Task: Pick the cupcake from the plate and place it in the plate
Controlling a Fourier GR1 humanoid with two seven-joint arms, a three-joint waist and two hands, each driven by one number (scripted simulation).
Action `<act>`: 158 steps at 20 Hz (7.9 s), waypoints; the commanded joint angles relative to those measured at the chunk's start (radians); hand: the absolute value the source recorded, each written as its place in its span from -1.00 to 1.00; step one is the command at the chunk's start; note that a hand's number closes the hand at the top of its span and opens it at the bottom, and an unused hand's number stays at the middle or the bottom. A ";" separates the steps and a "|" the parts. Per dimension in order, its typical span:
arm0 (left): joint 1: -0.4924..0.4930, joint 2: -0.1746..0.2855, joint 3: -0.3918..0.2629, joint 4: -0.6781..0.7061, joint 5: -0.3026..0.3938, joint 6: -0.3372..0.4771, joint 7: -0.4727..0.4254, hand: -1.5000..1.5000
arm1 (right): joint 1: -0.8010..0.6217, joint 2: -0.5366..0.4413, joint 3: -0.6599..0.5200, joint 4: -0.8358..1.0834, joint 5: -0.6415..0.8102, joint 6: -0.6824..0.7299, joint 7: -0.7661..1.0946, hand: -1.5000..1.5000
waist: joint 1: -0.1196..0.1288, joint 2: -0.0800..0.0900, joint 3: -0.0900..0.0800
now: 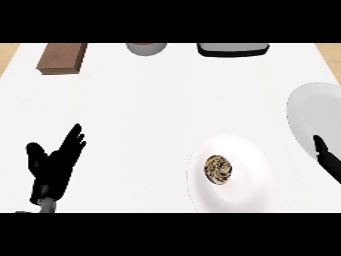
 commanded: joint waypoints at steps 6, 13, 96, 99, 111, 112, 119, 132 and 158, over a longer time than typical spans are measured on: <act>0.022 -0.095 -0.052 -0.013 -0.041 -0.014 0.007 0.00 | 0.317 0.098 0.079 -0.296 0.110 -0.022 -0.021 -1.00 | 0.032 0.002 0.003; 0.001 -0.087 -0.038 0.018 -0.033 -0.031 -0.026 0.00 | 0.359 -0.139 0.233 -0.417 0.347 0.155 0.382 -1.00 | 0.047 0.006 -0.001; 0.045 -0.233 0.134 0.013 -0.197 -0.149 0.006 0.00 | 0.640 -0.458 0.637 -0.531 0.483 -0.255 -0.057 1.00 | -0.009 -0.004 0.008; 0.043 -0.226 0.140 0.032 -0.192 -0.164 -0.008 0.00 | 0.650 -0.505 0.490 -0.533 0.259 -0.218 -0.121 1.00 | 0.005 -0.001 0.007; 0.033 -0.195 0.132 -0.056 -0.177 -0.200 0.071 0.00 | 0.310 -0.483 0.082 0.068 -0.251 0.093 -0.397 1.00 | 0.052 0.005 0.006; -0.010 -0.202 0.136 -0.018 -0.177 -0.201 0.071 0.00 | 0.233 -0.465 0.100 0.146 -0.208 0.062 -0.407 1.00 | 0.055 0.007 0.006; -0.027 -0.186 0.161 0.023 -0.167 -0.228 0.053 0.00 | -0.160 -0.468 0.076 0.627 -0.167 0.118 -0.469 1.00 | 0.064 0.009 0.006; -0.072 -0.224 0.131 0.040 -0.192 -0.211 0.068 0.00 | -0.522 -0.587 0.166 1.235 0.065 0.165 -0.478 -1.00 | 0.110 0.028 0.008; -0.010 -0.227 0.131 0.018 -0.196 -0.212 0.038 0.00 | -0.585 -0.729 -0.010 1.496 -0.100 0.953 -0.658 -1.00 | 0.069 0.019 0.014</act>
